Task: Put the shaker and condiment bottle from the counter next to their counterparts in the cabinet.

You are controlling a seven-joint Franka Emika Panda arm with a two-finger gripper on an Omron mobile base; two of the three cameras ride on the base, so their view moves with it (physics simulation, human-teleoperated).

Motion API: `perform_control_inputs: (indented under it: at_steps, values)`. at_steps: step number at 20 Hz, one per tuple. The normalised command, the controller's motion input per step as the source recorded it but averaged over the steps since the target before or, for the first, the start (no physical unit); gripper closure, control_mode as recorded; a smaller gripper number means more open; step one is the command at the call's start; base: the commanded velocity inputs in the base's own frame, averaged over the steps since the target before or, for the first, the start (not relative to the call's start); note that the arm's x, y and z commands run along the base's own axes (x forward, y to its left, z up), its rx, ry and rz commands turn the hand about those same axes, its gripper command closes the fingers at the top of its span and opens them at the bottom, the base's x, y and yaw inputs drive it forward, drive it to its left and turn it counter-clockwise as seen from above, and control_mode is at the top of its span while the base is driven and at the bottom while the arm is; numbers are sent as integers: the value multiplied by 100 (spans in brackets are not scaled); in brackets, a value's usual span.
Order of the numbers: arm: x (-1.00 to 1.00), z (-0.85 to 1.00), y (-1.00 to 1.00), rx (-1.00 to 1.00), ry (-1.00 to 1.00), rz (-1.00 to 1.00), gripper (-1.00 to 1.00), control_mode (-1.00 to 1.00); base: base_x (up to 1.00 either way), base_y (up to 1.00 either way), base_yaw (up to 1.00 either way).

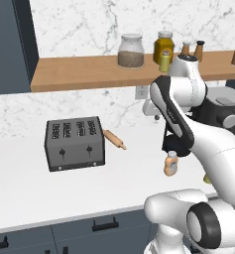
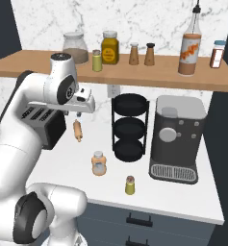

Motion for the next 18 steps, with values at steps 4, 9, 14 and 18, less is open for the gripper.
perform_control_inputs:
  at_steps: [4, 9, 14, 18]
  values:
    - [-8, 0, 0, 0, 0, 0, -100, -100, 0, 0, 0]
    - [-25, 0, 0, 0, -2, 0, -100, -100, 0, 0, 0]
    - [-31, 0, 0, 0, -8, 0, -100, -100, 0, 0, 0]
    - [-34, 0, 0, 0, -11, -2, -100, -100, 0, 0, 0]
